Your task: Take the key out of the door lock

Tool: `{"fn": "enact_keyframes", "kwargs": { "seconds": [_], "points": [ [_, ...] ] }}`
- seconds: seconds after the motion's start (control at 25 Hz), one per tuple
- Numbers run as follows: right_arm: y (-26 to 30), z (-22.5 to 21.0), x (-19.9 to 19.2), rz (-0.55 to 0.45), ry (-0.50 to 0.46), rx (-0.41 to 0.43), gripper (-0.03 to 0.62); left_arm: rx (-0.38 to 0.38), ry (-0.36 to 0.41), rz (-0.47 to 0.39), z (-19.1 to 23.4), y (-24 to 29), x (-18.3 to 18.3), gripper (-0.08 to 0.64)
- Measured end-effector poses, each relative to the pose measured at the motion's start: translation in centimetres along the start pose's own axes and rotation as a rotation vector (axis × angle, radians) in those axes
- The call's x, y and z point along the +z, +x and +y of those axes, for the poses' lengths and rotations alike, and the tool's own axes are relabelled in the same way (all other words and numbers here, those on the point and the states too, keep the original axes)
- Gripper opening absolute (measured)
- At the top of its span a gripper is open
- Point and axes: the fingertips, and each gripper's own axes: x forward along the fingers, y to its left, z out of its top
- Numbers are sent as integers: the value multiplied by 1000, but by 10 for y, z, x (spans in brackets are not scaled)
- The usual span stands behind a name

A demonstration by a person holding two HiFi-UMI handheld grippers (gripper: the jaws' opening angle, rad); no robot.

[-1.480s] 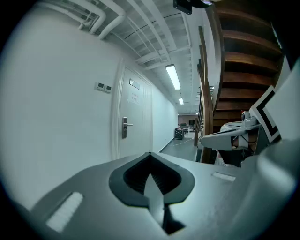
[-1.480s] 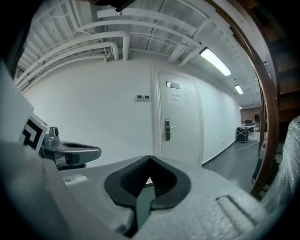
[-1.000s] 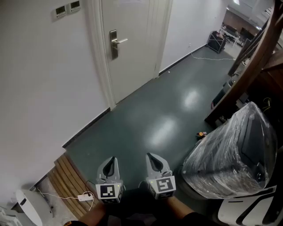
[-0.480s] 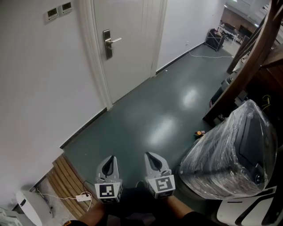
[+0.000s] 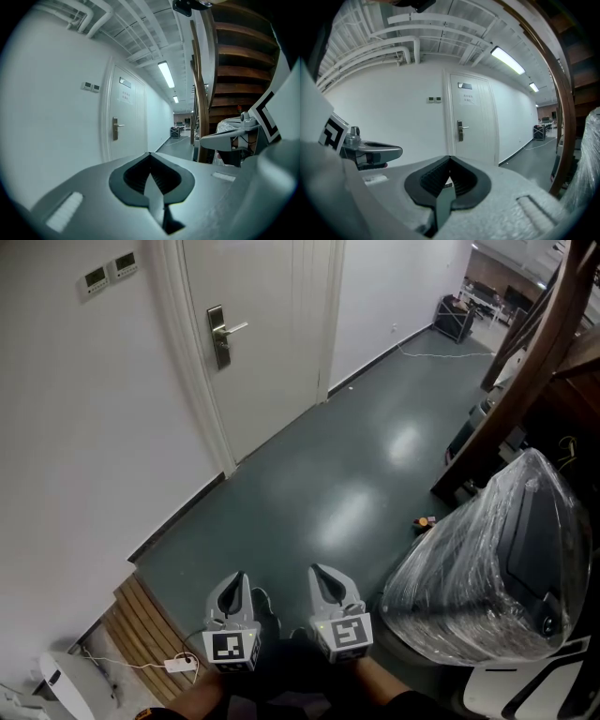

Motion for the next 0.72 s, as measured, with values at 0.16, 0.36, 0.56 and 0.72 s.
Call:
{"fn": "enact_keyframes", "kwargs": {
  "seconds": [0.16,0.36,0.56,0.72],
  "points": [
    [14,-18,-2,16,11,-27,-8,-24,-4,2,-1,26,3,15],
    [45,-39,-3,49,12,-43,-8,-26,-27,21,12,64,0,15],
    [97,-46,-3,94,23,-38,-8,-21,-46,50,43,109,-1,15],
    [147,-43,10,94,11,-32,-8,-11,-56,60,77,139,1,15]
  ]
}}
